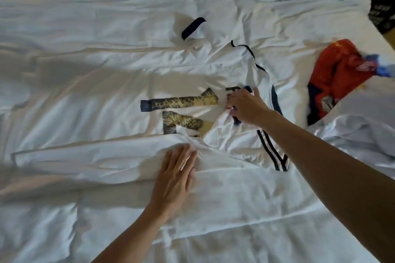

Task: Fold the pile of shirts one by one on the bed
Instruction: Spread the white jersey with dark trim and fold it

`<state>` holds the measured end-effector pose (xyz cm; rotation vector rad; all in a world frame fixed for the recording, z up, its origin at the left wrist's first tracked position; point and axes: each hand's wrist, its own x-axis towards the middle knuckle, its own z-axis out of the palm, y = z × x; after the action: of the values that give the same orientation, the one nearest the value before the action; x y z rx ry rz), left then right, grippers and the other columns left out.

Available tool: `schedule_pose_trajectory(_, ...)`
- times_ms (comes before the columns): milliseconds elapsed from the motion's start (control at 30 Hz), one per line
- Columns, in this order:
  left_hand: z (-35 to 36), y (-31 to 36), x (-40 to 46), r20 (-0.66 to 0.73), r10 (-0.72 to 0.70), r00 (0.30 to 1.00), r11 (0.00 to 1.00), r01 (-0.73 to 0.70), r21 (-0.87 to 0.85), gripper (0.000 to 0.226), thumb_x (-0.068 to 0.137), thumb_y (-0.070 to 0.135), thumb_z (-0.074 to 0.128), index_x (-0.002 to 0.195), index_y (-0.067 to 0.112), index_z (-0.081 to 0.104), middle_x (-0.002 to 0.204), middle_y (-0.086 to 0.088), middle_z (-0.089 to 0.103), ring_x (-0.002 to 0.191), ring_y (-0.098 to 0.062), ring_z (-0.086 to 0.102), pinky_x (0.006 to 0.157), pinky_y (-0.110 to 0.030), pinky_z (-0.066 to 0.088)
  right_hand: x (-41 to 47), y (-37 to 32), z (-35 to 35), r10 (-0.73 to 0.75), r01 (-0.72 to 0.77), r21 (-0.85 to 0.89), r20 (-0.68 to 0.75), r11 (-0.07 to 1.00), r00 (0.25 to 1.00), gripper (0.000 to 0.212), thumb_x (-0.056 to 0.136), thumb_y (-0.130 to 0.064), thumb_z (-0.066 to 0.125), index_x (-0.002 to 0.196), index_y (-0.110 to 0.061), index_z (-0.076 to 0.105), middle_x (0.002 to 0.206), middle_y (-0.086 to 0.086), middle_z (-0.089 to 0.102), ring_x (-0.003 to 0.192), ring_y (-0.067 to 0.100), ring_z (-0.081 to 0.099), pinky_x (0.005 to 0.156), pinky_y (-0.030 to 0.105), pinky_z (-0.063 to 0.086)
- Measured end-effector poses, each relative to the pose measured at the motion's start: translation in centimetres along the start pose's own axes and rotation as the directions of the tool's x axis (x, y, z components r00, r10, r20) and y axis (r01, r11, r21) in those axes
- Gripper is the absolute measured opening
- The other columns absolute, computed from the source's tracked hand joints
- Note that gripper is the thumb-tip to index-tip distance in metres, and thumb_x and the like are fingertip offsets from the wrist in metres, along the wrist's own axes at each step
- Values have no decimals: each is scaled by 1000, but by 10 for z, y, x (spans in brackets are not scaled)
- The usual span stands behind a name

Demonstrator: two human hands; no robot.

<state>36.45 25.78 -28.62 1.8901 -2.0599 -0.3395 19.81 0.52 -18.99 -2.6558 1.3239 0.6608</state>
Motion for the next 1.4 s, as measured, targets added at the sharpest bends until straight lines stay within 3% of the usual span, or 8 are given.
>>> schedule_pose_trajectory(100, 5, 0, -2, 1, 3, 1000, 1000, -3, 16, 47, 103, 25, 36, 147, 11, 46, 158, -6, 36, 146, -27, 33, 117, -54, 29, 10, 5, -26, -9, 8, 15, 118, 1000, 993, 20, 94, -24, 57, 109, -30, 68, 114, -6, 59, 120, 20, 48, 112, 60, 17)
schedule_pose_trajectory(333, 9, 2, -2, 26, -30, 999, 995, 28, 96, 50, 103, 27, 35, 150, 11, 41, 161, -8, 30, 147, -31, 30, 115, -57, 29, -17, -15, 25, 307, -158, 343, -438, 926, 845, 63, 84, -5, 60, 144, -17, 44, 156, 12, 31, 143, 34, 30, 112, 68, 18)
schedule_pose_trajectory(433, 7, 14, 1, 6, -75, 997, 995, 74, 71, 52, 104, 30, 27, 153, 12, 36, 162, -6, 28, 149, -27, 28, 117, -59, 24, -63, -22, 63, 512, -264, 533, -394, 804, 763, 52, 89, -17, 59, 140, -18, 47, 145, 8, 44, 130, 30, 43, 103, 52, 39)
schedule_pose_trajectory(600, 20, 47, 15, 33, -53, 998, 998, 52, 20, 58, 104, 39, 28, 156, 13, 28, 164, -4, 21, 152, -22, 19, 121, -55, 15, -108, -5, 91, 699, -475, 649, -127, 595, 703, 57, 80, -51, 48, 126, -18, 53, 119, 2, 54, 111, 27, 49, 93, 46, 39)
schedule_pose_trajectory(833, 23, 51, 17, 52, -93, 994, 991, 88, 102, 60, 102, 40, 32, 156, 14, 27, 165, -5, 18, 153, -23, 15, 120, -58, 17, -101, 47, 80, 601, -399, 797, 57, 453, 797, 4, 85, -26, 64, 81, -23, 63, 75, 1, 66, 75, 27, 62, 63, 31, 46)
schedule_pose_trajectory(1067, 21, 52, 20, -54, -92, 994, 996, 92, 5, 58, 101, 44, 32, 150, 15, 42, 162, -3, 28, 149, -22, 26, 118, -56, 24, -106, 17, 100, 688, -412, 646, -249, 642, 682, 36, 89, -31, 66, 123, -19, 57, 120, 1, 54, 108, 25, 51, 83, 41, 42)
schedule_pose_trajectory(1167, 8, 55, 46, -221, -180, 959, 981, 159, -107, 56, 99, 45, 39, 141, 12, 53, 150, -6, 48, 139, -26, 44, 110, -52, 34, -82, 14, 80, 580, -226, 631, -434, 742, 689, 35, 89, -26, 63, 122, -20, 59, 123, 0, 55, 107, 24, 49, 84, 41, 41)
schedule_pose_trajectory(1400, -20, 53, 147, -60, -398, 915, 917, 395, -60, 51, 81, 45, 68, 122, 19, 54, 118, -3, 62, 108, -29, 56, 86, -43, 47, 18, 19, 23, 406, -253, 598, -133, 760, 904, 40, 93, -21, 56, 132, -13, 48, 127, 6, 55, 119, 28, 47, 95, 45, 38)
